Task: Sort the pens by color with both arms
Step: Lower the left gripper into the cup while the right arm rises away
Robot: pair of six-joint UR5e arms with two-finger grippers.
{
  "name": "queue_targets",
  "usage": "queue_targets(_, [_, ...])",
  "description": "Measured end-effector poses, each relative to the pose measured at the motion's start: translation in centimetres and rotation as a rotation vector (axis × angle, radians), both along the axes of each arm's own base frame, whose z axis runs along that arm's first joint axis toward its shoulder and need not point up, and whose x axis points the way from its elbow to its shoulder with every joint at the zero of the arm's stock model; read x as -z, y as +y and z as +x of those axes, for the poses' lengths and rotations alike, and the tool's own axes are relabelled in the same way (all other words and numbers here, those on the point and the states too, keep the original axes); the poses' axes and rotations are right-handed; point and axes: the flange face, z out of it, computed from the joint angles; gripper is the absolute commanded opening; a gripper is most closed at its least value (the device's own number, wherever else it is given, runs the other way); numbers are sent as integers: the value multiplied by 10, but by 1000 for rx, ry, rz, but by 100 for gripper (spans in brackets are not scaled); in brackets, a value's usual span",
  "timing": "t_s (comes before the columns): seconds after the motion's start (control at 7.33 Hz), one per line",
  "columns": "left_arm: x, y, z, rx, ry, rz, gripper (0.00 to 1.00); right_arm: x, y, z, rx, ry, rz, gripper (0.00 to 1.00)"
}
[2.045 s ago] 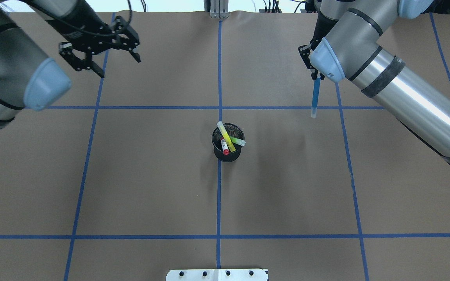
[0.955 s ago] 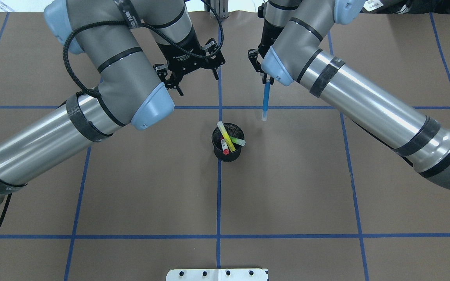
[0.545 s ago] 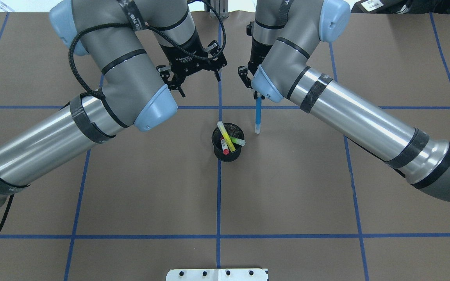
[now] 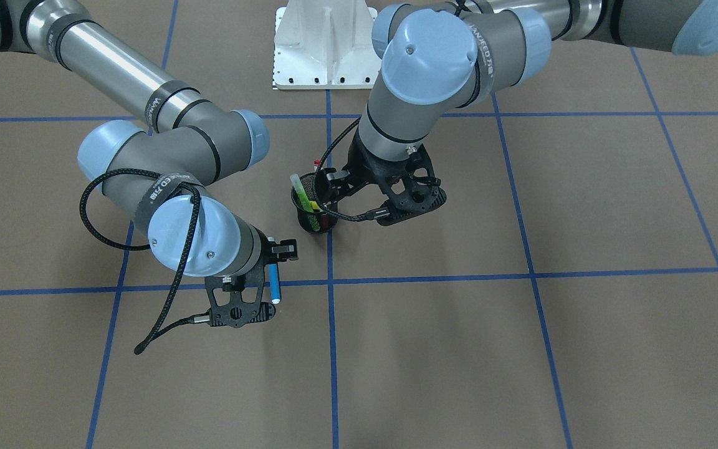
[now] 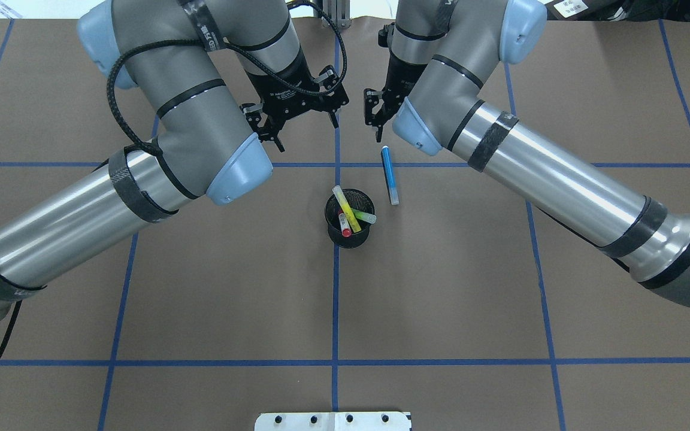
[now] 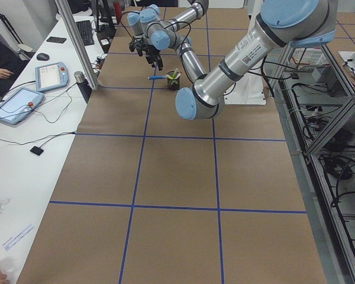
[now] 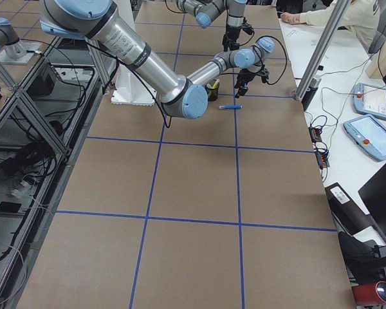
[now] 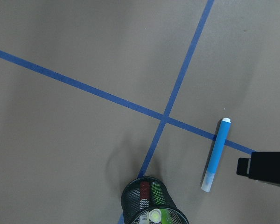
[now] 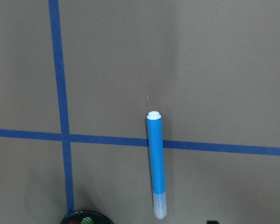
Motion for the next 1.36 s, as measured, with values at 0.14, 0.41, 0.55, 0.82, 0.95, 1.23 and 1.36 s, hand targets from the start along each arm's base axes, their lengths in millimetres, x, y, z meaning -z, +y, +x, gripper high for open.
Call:
queue_targets(0.14, [-3, 8, 10, -14, -5, 3, 100, 0, -10, 23, -27, -11, 15, 99])
queue_targets(0.41, [-13, 24, 38, -44, -33, 9, 99, 1, -35, 71, -88, -28, 47, 99])
queue_targets(0.55, [-17, 32, 52, -65, -42, 10, 98, 0, -43, 87, -108, -31, 56, 99])
queue_targets(0.82, [-14, 43, 77, -101, -55, 8, 93, -7, -47, 102, -122, -30, 63, 99])
queue_targets(0.95, [-9, 46, 87, -113, -59, 6, 90, -10, -46, 104, -122, -29, 67, 99])
queue_targets(1.23, [-6, 51, 97, -149, -60, 27, 89, -11, -43, 103, -116, -31, 76, 99])
queue_targets(1.36, [-9, 52, 98, -181, -59, 62, 89, -11, -42, 103, -115, -32, 77, 99])
